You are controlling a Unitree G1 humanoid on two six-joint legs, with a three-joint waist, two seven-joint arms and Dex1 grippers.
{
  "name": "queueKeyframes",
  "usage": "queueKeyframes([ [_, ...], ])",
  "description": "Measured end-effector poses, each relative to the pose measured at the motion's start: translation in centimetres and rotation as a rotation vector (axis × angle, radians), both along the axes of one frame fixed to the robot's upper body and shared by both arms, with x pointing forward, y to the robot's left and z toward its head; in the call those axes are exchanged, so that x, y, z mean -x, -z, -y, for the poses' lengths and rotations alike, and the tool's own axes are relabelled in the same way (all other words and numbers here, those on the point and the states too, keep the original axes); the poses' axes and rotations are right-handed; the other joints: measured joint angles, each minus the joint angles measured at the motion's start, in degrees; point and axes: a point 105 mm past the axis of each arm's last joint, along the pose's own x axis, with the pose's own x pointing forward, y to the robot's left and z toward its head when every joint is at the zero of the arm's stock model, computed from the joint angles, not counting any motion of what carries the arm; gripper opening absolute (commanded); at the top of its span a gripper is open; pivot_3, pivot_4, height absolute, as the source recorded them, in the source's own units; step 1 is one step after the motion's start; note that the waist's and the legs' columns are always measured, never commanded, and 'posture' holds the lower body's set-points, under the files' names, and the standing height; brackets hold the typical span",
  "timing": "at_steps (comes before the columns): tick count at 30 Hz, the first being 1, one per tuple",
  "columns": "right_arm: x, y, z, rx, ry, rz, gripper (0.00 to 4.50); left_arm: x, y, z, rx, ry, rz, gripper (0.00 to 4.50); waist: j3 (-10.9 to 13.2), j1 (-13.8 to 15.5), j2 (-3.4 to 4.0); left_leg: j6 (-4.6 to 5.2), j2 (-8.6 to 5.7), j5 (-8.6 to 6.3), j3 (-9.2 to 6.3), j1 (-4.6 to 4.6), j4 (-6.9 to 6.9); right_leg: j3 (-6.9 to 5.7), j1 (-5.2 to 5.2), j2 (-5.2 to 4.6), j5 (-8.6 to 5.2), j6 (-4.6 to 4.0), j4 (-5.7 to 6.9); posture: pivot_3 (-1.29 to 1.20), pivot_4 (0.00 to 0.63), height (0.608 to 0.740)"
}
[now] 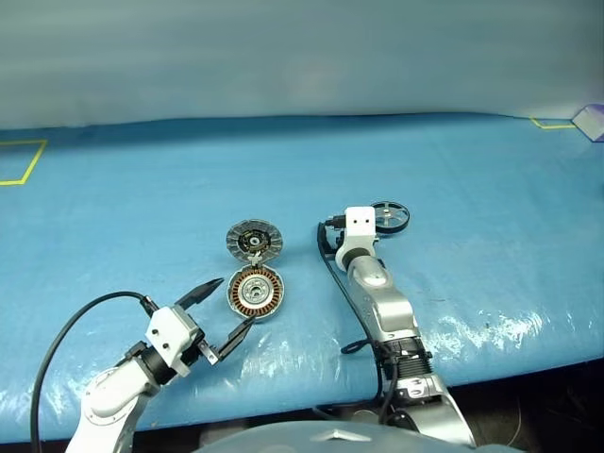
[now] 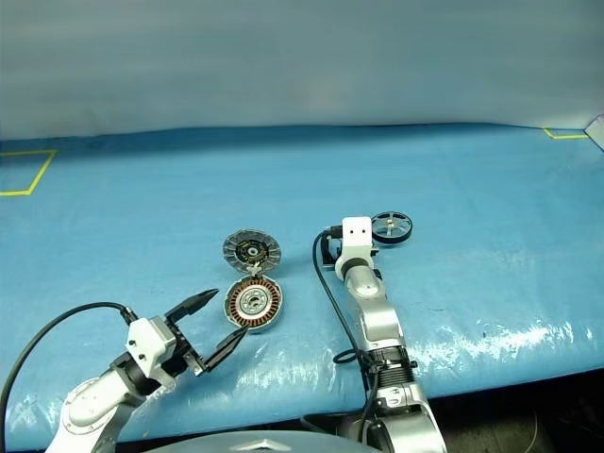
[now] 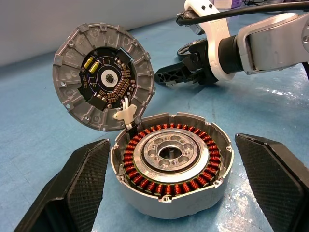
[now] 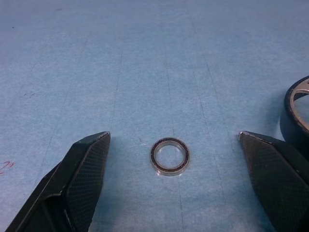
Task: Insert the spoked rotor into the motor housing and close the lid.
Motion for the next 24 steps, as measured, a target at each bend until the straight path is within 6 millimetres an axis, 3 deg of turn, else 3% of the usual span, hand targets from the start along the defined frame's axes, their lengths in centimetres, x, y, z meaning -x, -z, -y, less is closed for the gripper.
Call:
queueKeyframes([
  [3,-0.1,0.1,0.0,0.003,0.008,0.001,3.62,0.0,0.0,0.0,0.0,-0.001,0.0,4.5,-0.03,-0.03,-0.01,0.0,0.0,0.0,0.0,0.0,0.01,0.0,0.01,0.0,0.0,0.0,0.0,0.0,0.15,0.74],
  [12,0.3,0.4,0.2,0.019,0.006,0.005,0.67,-0.2,-0.1,-0.1,-0.001,-0.012,0.005,4.5,-0.07,-0.34,-0.01,0.0,0.04,0.0,0.0,0.01,0.0,0.01,0.0,0.04,-0.01,-0.01,0.02,0.0,0.15,0.74],
  [17,1.4,0.5,-0.3,0.037,-0.04,0.01,0.66,-0.2,0.0,-0.2,-0.002,-0.018,0.001,4.5,-0.08,-0.32,-0.01,0.01,0.04,0.0,-0.01,0.01,-0.02,0.01,-0.01,0.04,-0.02,-0.03,0.01,0.0,0.15,0.74],
  [24,5.0,0.0,-1.5,0.075,-0.243,-0.037,0.66,0.0,0.2,-0.3,-0.005,-0.022,-0.01,4.5,-0.02,-0.1,0.09,0.01,0.04,0.0,-0.03,-0.05,-0.04,0.0,-0.06,0.02,-0.05,-0.05,0.0,0.0,0.15,0.74],
])
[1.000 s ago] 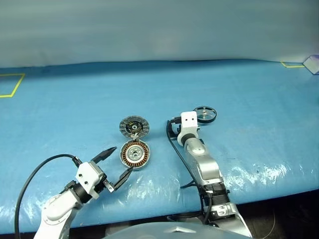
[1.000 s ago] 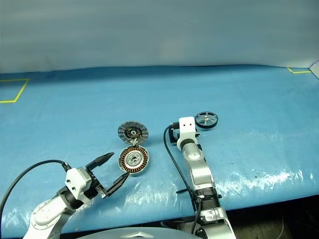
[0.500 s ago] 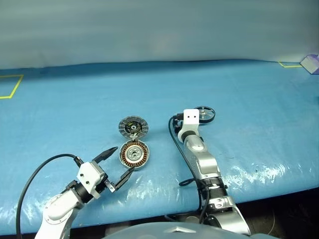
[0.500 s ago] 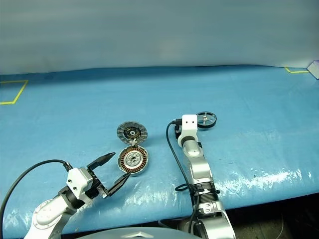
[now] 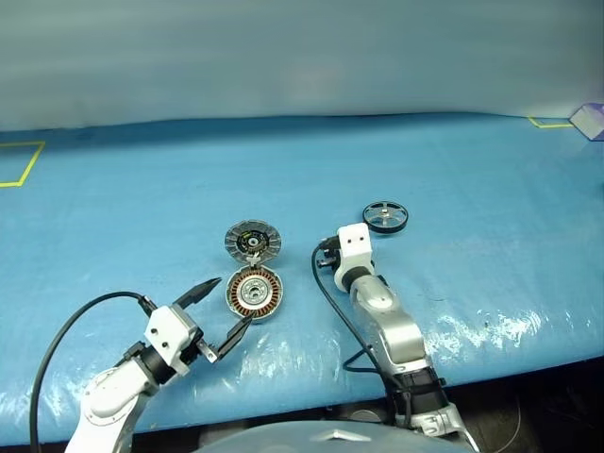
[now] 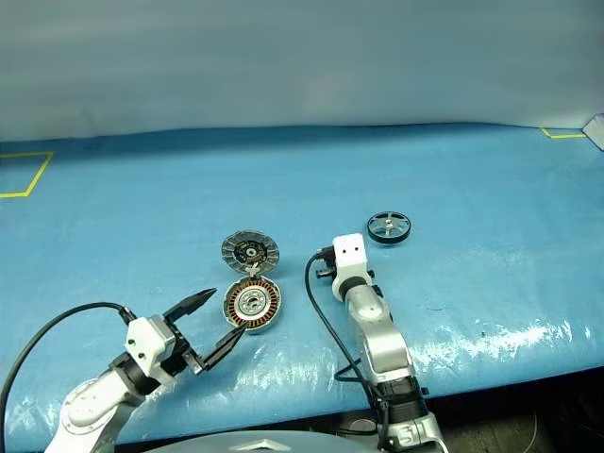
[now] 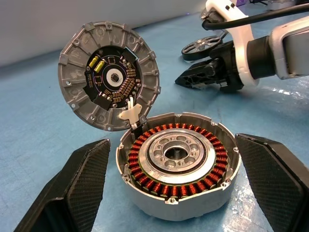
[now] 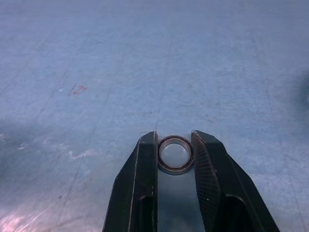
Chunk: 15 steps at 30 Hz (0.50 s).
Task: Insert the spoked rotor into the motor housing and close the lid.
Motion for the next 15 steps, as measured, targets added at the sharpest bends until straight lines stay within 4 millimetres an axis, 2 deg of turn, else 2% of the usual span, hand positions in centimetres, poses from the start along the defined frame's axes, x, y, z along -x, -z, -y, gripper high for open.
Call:
queueKeyframes([
  [5,1.6,-3.6,-0.2,0.017,-0.162,0.047,0.66,-0.1,-0.1,-0.4,-0.005,-0.023,0.01,4.5,0.05,0.18,0.03,0.0,0.01,0.0,-0.03,-0.03,0.02,-0.04,-0.02,0.0,-0.01,0.02,0.0,0.0,0.15,0.74],
  [10,3.7,-7.1,-1.9,-0.011,-0.429,0.091,0.66,-0.2,0.1,-1.0,-0.008,-0.055,0.023,4.5,0.06,0.23,0.03,0.0,0.01,-0.01,-0.04,-0.06,0.01,-0.07,-0.02,0.0,-0.01,0.02,-0.04,0.0,0.15,0.74],
  [12,4.8,-7.6,-2.3,0.002,-0.542,0.089,0.66,0.0,0.4,-1.2,-0.009,-0.058,0.01,4.5,0.06,0.27,-0.02,0.02,-0.01,-0.01,-0.04,-0.07,0.01,-0.07,0.0,-0.03,-0.02,0.02,-0.07,0.0,0.15,0.74],
  [15,5.8,-7.1,-3.0,0.013,-0.64,0.066,0.66,0.3,0.7,-1.3,-0.014,-0.058,-0.006,4.5,0.07,0.31,-0.05,0.02,-0.01,-0.02,-0.04,-0.09,0.01,-0.08,-0.02,-0.03,-0.02,0.03,-0.08,0.0,0.15,0.74],
])
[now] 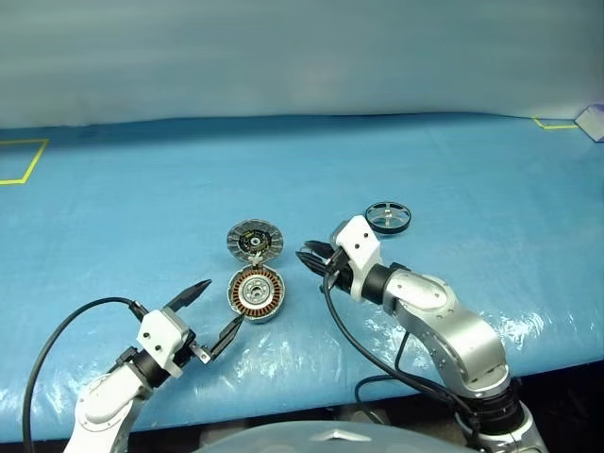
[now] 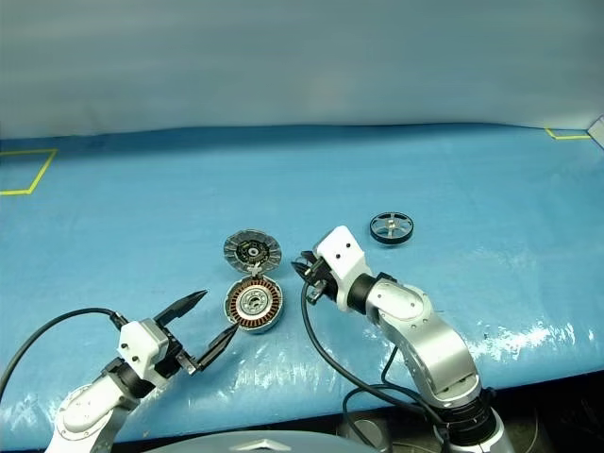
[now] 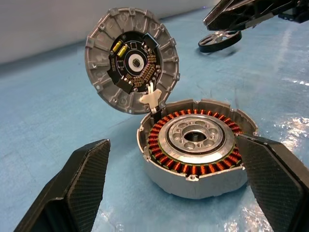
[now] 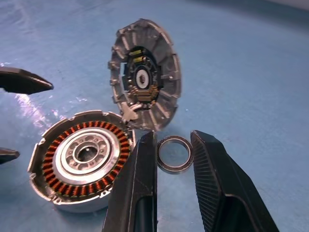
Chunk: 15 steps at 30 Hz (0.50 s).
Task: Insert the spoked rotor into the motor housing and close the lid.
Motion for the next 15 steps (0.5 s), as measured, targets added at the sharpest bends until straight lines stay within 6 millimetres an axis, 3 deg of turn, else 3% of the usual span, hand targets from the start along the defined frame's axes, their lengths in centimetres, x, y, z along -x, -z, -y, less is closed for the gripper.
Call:
queueKeyframes([
  [15,0.2,2.9,-5.5,0.015,-0.174,0.023,0.66,0.9,0.4,0.1,0.039,0.013,0.008,4.5,0.0,-0.01,-0.05,-0.01,0.0,0.0,0.01,0.0,0.03,0.0,0.0,0.0,0.01,0.01,0.02,0.0,0.15,0.74],
])
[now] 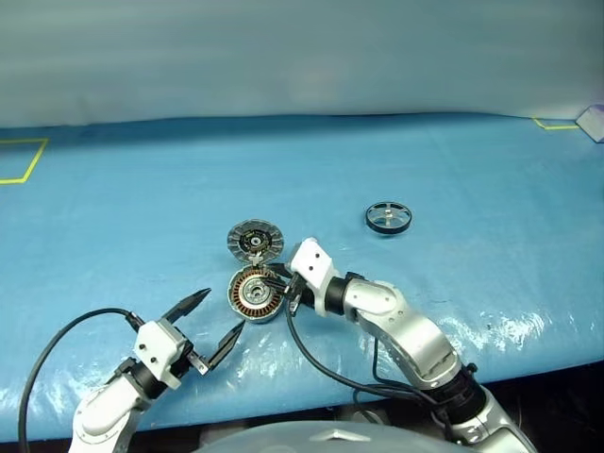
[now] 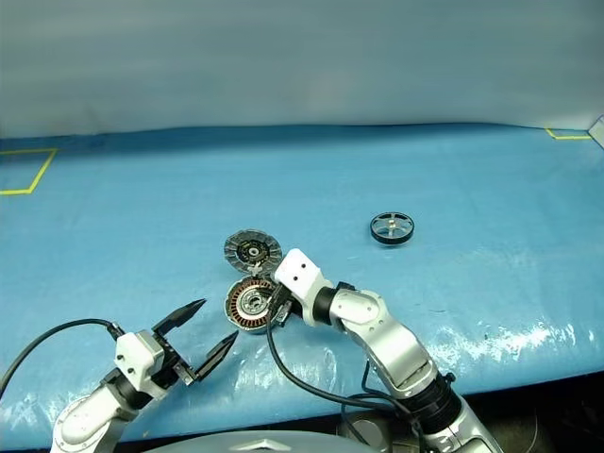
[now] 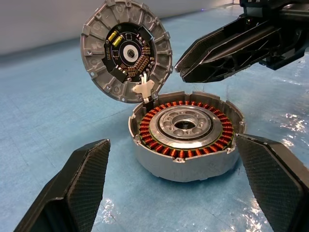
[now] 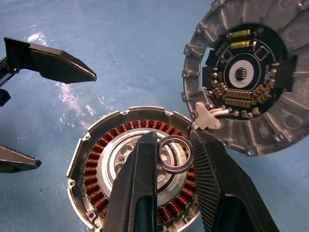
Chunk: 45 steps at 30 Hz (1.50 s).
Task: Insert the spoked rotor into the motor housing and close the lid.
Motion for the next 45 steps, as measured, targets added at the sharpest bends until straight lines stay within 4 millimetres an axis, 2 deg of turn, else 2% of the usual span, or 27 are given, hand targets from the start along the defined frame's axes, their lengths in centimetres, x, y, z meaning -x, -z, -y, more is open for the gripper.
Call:
queueKeyframes([
  [8,0.5,0.8,-1.2,-0.006,-0.048,-0.03,0.66,0.2,0.2,0.2,0.002,0.005,-0.008,4.5,0.0,-0.01,0.0,0.0,0.0,0.0,-0.01,0.0,0.0,0.0,0.0,0.01,0.0,0.0,0.0,0.0,0.15,0.74],
  [20,0.5,2.4,-1.2,0.026,-0.054,-0.066,0.66,0.1,0.2,0.6,0.001,0.023,-0.005,4.5,-0.01,-0.01,-0.01,0.0,0.0,0.0,-0.01,0.0,0.0,-0.01,0.0,0.01,0.0,0.0,0.01,0.0,0.15,0.74],
  [45,0.5,2.6,-1.4,0.017,-0.061,-0.071,0.66,-0.1,0.2,0.8,0.004,0.022,-0.002,4.5,-0.03,-0.01,-0.03,0.0,0.0,0.0,-0.01,0.07,0.0,0.0,0.05,0.01,0.0,0.0,0.03,0.0,0.15,0.74],
])
